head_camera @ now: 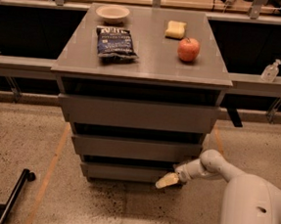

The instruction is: Open bottom drawer

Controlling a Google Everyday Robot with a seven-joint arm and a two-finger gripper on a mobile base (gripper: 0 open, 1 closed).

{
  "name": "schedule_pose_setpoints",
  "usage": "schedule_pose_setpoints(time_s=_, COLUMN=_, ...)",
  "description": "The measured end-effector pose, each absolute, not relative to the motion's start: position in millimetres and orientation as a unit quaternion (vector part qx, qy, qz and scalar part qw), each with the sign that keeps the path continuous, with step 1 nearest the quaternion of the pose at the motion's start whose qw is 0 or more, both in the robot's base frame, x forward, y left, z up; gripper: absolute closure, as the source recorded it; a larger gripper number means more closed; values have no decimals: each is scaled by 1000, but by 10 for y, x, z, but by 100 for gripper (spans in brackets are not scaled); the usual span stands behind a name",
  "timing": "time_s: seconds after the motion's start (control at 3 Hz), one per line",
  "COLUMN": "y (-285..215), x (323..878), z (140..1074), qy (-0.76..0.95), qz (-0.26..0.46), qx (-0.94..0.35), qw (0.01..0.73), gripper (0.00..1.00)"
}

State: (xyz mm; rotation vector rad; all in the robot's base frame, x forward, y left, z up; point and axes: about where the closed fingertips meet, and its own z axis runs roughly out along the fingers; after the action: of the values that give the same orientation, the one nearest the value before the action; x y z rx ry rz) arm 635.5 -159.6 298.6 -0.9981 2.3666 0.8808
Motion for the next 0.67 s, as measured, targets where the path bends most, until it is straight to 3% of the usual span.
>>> schedule_pose_setpoints(time_s=0.67, y=-1610, x=6548, z=2535, qy=867, qz=299, qx=-333, qw=217, gripper=0)
